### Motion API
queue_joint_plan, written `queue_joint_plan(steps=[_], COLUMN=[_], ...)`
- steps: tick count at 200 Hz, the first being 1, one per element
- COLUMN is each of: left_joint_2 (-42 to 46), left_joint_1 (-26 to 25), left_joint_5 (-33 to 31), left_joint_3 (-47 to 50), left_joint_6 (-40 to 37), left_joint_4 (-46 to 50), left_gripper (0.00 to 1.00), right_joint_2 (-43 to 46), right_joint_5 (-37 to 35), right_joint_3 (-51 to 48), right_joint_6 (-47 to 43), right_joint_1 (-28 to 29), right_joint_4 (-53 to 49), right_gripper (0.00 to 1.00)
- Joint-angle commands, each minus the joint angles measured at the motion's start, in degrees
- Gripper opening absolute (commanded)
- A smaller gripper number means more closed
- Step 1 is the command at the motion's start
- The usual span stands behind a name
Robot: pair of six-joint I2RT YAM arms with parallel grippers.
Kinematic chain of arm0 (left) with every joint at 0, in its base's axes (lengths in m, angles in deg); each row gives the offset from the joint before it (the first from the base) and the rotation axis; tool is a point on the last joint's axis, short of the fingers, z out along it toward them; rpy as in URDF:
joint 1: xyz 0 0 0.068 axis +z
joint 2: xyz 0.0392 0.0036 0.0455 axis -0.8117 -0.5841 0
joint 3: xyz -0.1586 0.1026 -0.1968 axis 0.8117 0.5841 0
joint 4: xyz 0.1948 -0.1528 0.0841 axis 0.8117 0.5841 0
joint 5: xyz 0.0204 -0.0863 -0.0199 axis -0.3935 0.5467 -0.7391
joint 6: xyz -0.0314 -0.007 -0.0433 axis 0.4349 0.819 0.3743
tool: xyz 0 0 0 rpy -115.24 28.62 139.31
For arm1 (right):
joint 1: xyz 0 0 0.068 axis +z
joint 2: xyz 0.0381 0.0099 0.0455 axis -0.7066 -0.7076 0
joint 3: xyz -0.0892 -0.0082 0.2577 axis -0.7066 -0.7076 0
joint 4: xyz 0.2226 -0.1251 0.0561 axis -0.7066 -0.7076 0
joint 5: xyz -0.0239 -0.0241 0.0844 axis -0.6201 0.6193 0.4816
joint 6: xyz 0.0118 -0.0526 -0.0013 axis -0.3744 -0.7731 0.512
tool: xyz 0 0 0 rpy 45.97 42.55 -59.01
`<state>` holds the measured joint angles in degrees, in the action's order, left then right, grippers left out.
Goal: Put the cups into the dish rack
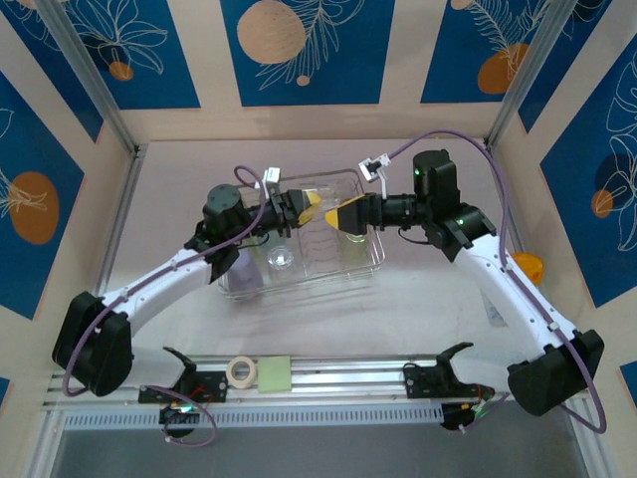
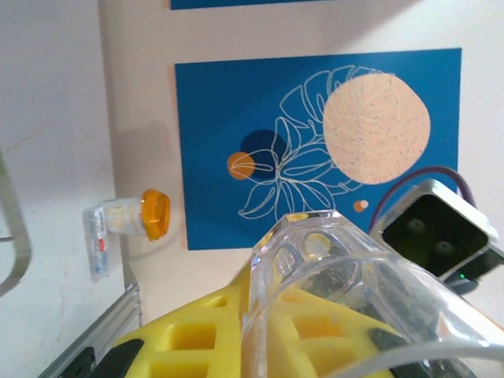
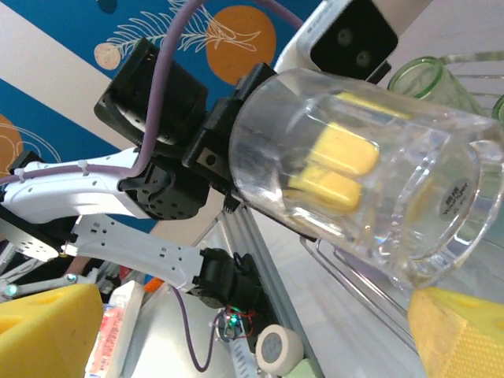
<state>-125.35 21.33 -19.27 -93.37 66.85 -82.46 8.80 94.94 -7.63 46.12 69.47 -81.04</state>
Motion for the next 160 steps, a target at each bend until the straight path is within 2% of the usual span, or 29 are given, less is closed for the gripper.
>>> queue_joint_plan(steps=[1, 51, 88, 160], left_joint_2=[-0.3, 1.1, 2.6, 1.0], left_joint_1=[-1.5, -2.1, -2.8, -5.1], left_joint_5=[2.8, 3.7, 3.6, 2.8], left_joint_3=[-3.7, -3.9, -3.1, -1.9], left_joint_6=[-0.9, -3.6, -6.4, -5.6], left_joint_4=[-6.6, -3.0, 1.2, -1.0], left_gripper=[0.00, 0.00, 0.00, 0.00], right_joint_2=[-1.6, -3.3, -3.5, -3.8], right_joint_5=[3.5, 3.0, 5.5, 8.1], right_joint_3=[0.2, 0.0, 1.5, 2.9], right_joint_6=[0.3, 0.1, -1.2, -3.8], right_joint_1=[0.4, 0.5, -0.6, -0.4], right_joint_4=[0.9, 2.3, 2.9, 2.0], right_gripper=[0.99, 0.99, 0.99, 1.00])
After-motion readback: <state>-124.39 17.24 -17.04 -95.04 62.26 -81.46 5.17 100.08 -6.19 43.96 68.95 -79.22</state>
